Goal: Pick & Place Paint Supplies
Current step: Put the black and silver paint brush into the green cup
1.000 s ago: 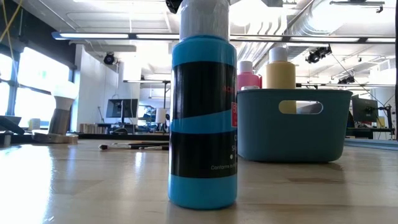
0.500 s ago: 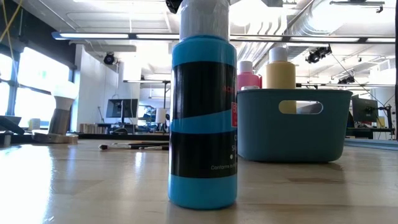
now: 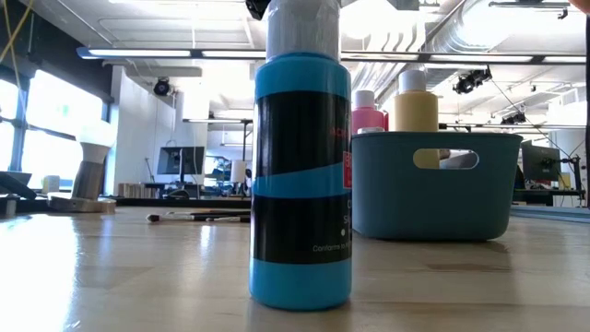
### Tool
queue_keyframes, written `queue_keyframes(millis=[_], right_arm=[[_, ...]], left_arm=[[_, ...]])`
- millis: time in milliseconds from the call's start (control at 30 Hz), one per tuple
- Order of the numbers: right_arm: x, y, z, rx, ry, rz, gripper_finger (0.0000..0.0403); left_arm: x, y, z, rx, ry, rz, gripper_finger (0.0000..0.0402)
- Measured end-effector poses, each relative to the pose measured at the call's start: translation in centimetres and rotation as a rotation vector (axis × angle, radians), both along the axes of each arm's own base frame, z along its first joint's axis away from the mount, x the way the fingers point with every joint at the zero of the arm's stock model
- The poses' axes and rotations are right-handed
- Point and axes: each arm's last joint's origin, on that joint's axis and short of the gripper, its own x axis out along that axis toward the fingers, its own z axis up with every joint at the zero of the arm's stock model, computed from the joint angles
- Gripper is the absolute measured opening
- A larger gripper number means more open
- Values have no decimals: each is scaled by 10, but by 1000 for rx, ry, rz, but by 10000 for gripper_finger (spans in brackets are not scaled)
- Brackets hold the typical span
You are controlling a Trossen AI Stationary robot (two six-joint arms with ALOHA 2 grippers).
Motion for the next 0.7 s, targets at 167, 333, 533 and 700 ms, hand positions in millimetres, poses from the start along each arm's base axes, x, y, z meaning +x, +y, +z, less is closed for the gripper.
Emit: queue_keyframes(millis=[167,333,533,700], right_arm=[[-1,-3,10,-19,-27,-2,141],[-4,-11,34,-13,-36,41,133],[-9,-27,64,-3,-61,81,131],[-14,-40,86,55,-107,86,130]], left_arm=[[0,0,0,6,-2,-2,138],[0,0,0,32,-4,-9,138],[0,0,0,44,-6,-10,138],[0,0,-1,42,6,-11,138]])
